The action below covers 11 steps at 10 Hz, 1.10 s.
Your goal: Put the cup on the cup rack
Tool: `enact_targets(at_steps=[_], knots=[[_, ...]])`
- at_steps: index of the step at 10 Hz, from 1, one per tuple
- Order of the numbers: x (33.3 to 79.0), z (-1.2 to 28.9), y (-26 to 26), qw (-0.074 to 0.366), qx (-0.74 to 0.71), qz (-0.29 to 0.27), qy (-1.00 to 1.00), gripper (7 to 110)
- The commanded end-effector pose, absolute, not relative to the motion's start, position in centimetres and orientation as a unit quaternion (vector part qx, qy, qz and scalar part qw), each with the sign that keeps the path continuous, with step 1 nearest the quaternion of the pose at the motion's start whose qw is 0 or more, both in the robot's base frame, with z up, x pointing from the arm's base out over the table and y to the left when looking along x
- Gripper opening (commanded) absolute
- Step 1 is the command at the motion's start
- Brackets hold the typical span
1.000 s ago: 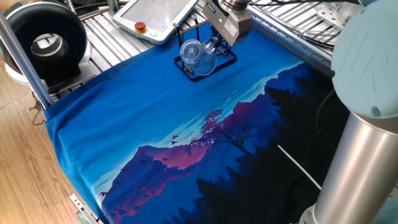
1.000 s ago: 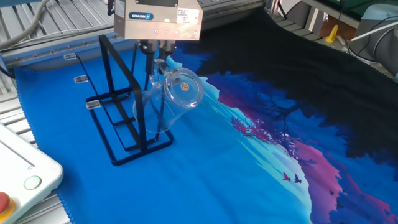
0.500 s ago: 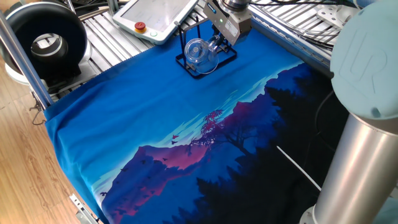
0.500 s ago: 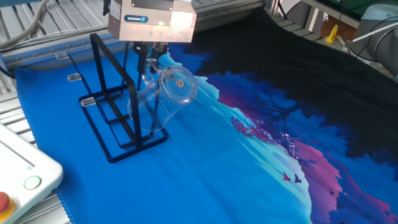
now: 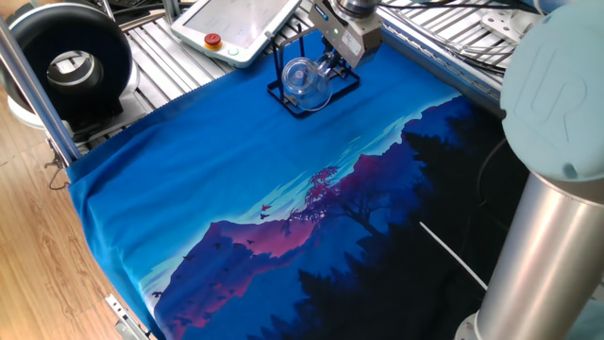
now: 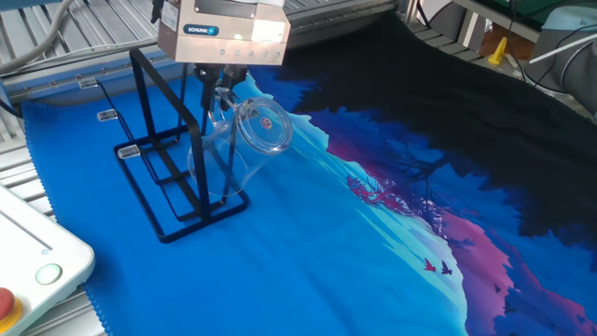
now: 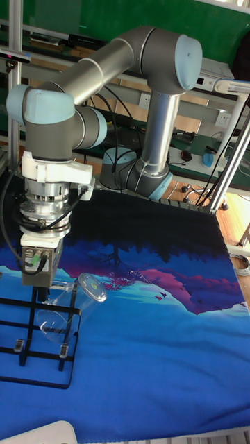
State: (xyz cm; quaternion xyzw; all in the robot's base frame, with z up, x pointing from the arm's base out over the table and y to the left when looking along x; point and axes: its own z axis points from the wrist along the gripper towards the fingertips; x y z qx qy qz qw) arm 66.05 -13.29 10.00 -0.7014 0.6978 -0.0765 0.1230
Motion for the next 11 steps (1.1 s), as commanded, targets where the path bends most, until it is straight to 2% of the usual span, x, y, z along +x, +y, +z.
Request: enact_targets(at_steps=[1, 4, 5, 7, 8, 11], knots=[[65.9, 9.9, -13.8, 0.115, -0.705, -0.079, 0.695, 7], [65.4, 10.0, -14.2, 0.085, -0.732, -0.065, 0.672, 7], [65.6, 10.3, -14.3, 0.081, -0.736, -0.063, 0.669, 22], [65.8, 10.4, -16.0, 0.051, -0.741, -0.079, 0.665, 22], [66.2, 10.3, -16.6, 0.045, -0.74, -0.09, 0.665, 44], [68.1, 10.6, -16.6, 0.03, -0.749, -0.094, 0.656, 44]])
